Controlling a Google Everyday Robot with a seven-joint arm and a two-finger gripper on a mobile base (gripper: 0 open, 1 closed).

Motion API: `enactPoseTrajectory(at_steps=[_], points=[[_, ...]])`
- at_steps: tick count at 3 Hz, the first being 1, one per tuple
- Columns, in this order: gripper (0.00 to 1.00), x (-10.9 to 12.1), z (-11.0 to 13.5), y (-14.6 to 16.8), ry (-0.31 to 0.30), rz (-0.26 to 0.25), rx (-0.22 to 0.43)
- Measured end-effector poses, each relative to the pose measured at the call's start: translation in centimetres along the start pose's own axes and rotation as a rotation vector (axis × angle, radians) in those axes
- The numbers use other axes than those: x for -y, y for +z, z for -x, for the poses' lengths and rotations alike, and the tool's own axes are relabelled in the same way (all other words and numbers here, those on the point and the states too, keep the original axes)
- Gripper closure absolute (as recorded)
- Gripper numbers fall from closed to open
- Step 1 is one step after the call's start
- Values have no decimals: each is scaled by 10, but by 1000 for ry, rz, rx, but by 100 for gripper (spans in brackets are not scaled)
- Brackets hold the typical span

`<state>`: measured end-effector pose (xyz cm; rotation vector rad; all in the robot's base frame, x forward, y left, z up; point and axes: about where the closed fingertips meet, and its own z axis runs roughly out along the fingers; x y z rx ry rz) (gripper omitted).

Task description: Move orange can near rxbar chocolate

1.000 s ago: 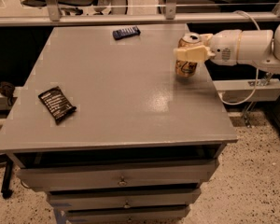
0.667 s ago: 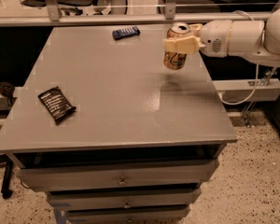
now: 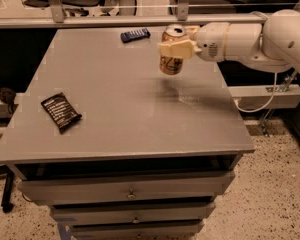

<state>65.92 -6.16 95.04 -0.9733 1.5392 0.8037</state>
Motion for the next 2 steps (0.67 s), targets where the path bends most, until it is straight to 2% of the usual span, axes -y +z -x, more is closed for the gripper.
enactPoseTrajectory(at_steps=[2], points=[[100, -60, 6, 118, 24, 146, 107]])
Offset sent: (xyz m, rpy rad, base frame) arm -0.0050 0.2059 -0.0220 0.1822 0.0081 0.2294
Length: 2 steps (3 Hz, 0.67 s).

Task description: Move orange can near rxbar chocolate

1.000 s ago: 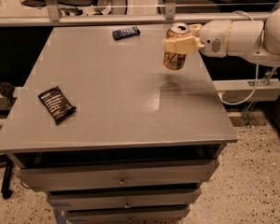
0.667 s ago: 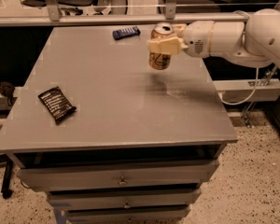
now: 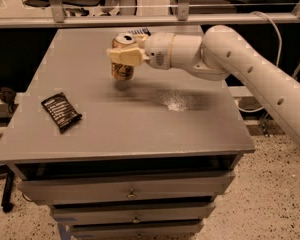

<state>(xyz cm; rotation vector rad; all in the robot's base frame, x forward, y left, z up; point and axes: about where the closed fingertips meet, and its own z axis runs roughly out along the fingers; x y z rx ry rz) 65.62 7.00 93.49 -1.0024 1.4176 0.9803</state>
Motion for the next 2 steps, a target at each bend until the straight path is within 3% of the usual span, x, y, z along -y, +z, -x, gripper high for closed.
enactPoseTrajectory(at_steps=[1, 2], points=[[100, -22, 4, 46, 6, 82, 16], [100, -40, 1, 68, 12, 142, -8]])
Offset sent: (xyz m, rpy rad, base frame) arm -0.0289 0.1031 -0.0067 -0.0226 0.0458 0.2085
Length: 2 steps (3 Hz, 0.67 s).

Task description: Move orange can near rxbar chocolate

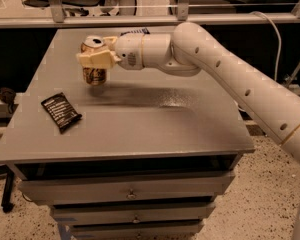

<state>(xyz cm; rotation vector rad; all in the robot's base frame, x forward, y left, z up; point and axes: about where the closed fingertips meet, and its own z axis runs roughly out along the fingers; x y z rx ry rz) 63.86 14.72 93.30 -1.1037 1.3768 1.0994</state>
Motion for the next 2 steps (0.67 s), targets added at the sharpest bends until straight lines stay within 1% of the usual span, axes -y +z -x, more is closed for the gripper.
enactPoseTrajectory(at_steps=[1, 2], points=[[100, -9, -14, 15, 24, 34, -36], [100, -17, -27, 24, 49, 57, -64]])
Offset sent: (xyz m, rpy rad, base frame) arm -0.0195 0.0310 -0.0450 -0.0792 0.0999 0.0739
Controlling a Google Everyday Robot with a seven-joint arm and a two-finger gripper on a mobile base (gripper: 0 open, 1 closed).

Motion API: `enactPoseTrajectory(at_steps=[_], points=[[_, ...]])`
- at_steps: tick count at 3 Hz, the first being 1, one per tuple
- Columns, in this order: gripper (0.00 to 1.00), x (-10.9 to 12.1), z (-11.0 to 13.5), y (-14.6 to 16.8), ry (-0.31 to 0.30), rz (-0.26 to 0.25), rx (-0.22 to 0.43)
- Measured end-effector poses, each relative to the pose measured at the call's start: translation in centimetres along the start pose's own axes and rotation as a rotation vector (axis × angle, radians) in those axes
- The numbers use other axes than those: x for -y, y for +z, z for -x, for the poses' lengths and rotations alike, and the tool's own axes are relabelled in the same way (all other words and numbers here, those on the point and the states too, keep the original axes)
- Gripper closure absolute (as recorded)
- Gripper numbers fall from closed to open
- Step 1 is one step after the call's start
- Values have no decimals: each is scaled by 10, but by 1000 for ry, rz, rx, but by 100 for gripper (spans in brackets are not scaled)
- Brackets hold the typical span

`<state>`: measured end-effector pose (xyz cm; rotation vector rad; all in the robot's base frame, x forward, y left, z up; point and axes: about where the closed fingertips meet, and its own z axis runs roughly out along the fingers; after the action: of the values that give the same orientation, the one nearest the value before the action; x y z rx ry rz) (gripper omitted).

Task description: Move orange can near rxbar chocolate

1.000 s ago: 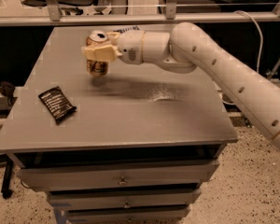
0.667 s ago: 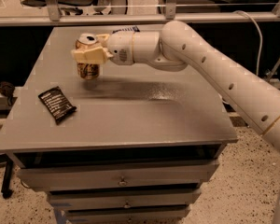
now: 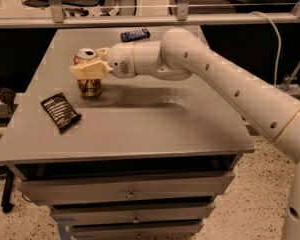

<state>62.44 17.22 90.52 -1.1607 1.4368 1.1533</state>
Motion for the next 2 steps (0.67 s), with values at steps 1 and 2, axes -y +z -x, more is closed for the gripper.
enactPoseTrajectory(at_steps=[1, 2], points=[[100, -7, -3, 8, 9, 22, -7], [85, -14, -4, 15, 22, 37, -14]])
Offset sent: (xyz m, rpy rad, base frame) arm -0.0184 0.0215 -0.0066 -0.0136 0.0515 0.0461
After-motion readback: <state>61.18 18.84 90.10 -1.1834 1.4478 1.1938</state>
